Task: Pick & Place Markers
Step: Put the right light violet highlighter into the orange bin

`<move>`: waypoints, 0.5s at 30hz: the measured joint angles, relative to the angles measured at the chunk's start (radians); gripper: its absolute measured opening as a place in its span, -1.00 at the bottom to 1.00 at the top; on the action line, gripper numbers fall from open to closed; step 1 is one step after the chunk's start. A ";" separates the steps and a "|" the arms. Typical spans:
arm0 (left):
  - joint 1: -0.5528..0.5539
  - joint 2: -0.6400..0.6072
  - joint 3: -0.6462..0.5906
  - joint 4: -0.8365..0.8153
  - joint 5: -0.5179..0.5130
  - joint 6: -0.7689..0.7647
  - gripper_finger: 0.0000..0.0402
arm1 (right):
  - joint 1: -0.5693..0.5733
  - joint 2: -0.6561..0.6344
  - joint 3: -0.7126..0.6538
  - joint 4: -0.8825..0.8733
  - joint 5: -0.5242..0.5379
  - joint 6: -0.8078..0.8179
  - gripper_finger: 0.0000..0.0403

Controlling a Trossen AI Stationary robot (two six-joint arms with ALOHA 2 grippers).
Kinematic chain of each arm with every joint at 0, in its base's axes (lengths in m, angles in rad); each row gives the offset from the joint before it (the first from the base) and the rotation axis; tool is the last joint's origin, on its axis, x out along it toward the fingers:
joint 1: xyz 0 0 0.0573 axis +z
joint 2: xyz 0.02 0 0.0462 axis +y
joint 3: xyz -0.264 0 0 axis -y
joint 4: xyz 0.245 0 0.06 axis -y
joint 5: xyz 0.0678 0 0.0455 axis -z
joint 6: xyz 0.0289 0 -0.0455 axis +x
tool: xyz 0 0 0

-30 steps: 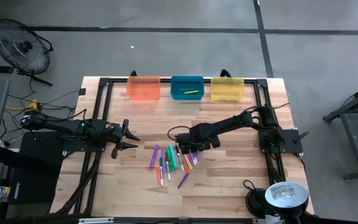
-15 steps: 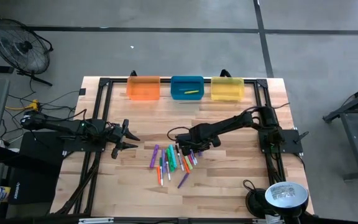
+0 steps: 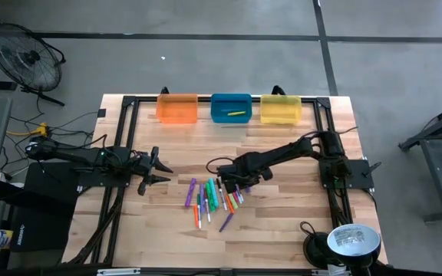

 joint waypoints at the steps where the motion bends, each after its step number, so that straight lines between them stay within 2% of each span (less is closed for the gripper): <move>1: 0.000 0.000 0.000 0.000 0.005 -0.009 -0.30 | 0.000 -0.011 -0.004 -0.005 0.011 -0.001 -0.71; 4: 0.000 0.000 0.000 0.003 0.005 -0.063 -0.30 | 0.003 -0.054 -0.010 -0.035 0.060 -0.002 -0.71; 9: 0.000 0.000 0.000 0.061 -0.032 -0.249 -0.30 | 0.000 -0.145 -0.002 0.003 0.156 -0.030 -0.71; 12: 0.000 0.000 0.000 0.113 -0.092 -0.331 -0.30 | 0.000 -0.188 -0.004 0.072 0.223 -0.085 -0.71; 15: 0.000 0.002 0.018 0.140 -0.118 -0.346 -0.30 | 0.000 -0.230 0.001 0.166 0.278 -0.152 -0.71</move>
